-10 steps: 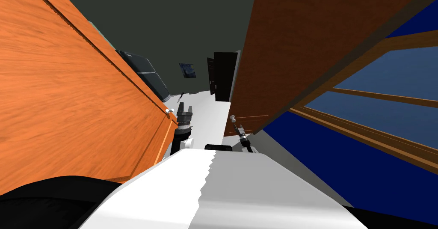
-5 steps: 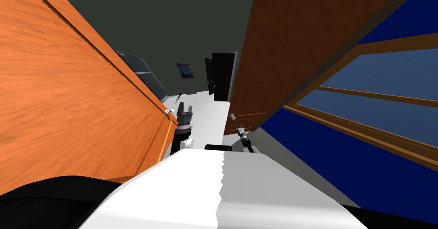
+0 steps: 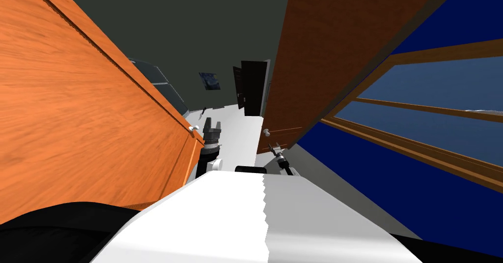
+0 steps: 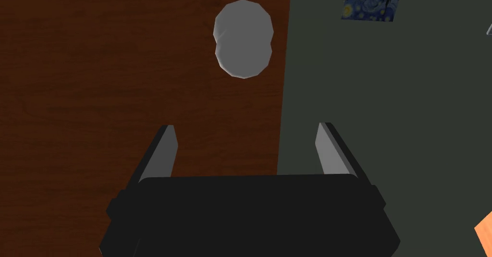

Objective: Push the door open

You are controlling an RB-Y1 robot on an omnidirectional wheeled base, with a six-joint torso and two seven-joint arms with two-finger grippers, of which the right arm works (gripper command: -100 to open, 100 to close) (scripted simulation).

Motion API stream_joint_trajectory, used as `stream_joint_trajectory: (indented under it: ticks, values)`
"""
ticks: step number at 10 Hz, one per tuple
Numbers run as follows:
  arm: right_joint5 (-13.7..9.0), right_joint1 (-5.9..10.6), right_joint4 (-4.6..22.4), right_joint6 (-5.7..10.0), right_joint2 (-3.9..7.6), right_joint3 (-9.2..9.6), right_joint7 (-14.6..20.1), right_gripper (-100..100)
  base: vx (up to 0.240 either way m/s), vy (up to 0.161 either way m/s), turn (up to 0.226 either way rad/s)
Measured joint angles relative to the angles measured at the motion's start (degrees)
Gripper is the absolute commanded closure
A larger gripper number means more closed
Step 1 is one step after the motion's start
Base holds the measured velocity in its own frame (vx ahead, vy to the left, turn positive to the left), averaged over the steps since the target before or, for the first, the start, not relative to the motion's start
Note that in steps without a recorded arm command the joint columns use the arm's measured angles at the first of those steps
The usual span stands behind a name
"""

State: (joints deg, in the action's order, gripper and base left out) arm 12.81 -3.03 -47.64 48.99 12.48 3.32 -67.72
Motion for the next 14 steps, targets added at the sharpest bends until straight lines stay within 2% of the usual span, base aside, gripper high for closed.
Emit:
stream_joint_trajectory:
  ticks: [8,9,14]
  values:
    - [-0.4,0.83,0.9,-0.33,-1.13,-0.88,-1.3,-100,0.18,0.031,0.024]
    - [-0.4,0.87,0.9,-0.33,-1.15,-0.89,-1.4,100,-0.009,0.0,-0.007]
    - [-0.3,0.79,1.0,-0.48,-1.07,-0.87,-1.3,100,-0.016,-0.004,0.001]
